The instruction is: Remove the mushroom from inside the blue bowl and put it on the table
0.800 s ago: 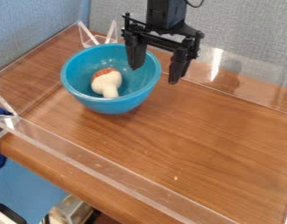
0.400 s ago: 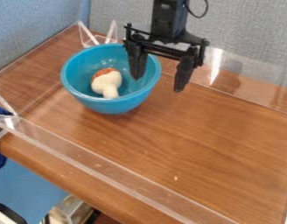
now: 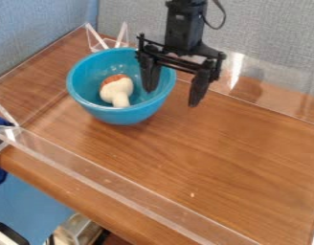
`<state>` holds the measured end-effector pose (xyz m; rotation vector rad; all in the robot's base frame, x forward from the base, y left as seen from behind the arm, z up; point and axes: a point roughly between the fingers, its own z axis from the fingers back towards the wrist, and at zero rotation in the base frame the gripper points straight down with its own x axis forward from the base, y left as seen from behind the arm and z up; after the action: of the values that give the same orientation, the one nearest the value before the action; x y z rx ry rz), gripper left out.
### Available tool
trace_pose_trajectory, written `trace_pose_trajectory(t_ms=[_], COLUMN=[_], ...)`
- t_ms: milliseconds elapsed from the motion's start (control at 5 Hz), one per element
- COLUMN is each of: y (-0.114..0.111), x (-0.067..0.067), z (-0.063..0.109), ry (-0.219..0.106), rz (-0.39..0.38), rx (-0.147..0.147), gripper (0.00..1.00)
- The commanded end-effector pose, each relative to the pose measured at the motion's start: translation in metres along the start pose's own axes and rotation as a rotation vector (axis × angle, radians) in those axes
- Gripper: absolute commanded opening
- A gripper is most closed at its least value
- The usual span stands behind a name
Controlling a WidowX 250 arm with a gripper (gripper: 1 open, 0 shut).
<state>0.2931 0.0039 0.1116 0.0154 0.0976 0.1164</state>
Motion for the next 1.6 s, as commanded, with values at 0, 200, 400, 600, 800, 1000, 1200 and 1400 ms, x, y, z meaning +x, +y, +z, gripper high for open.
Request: trace_pose_trajectory(t_ms=[0,200,400,600,800,1000,1200,1400], y=[0.026,0.056,0.083,0.082,0.082,0.088,0.093,0.098], x=[-0.003,-0.007,-0.008,-0.005,-0.002,0.005,0.011,0.022], z=[0.000,-0.006,-0.014,-0.006,-0.001,-0.009,-0.018,-0.028], ry=[-0.039,-0.061,-0.078,-0.087,-0.091,-0.097,-0.098,-0.095], rz=[0.065,0.130,0.197,0.245,0.293,0.337,0.381,0.444], rx=[0.000,0.007,0.017,0.022,0.031,0.038,0.045,0.051], gripper=[1.00,1.00,1.00,1.00,1.00,1.00,1.00,1.00])
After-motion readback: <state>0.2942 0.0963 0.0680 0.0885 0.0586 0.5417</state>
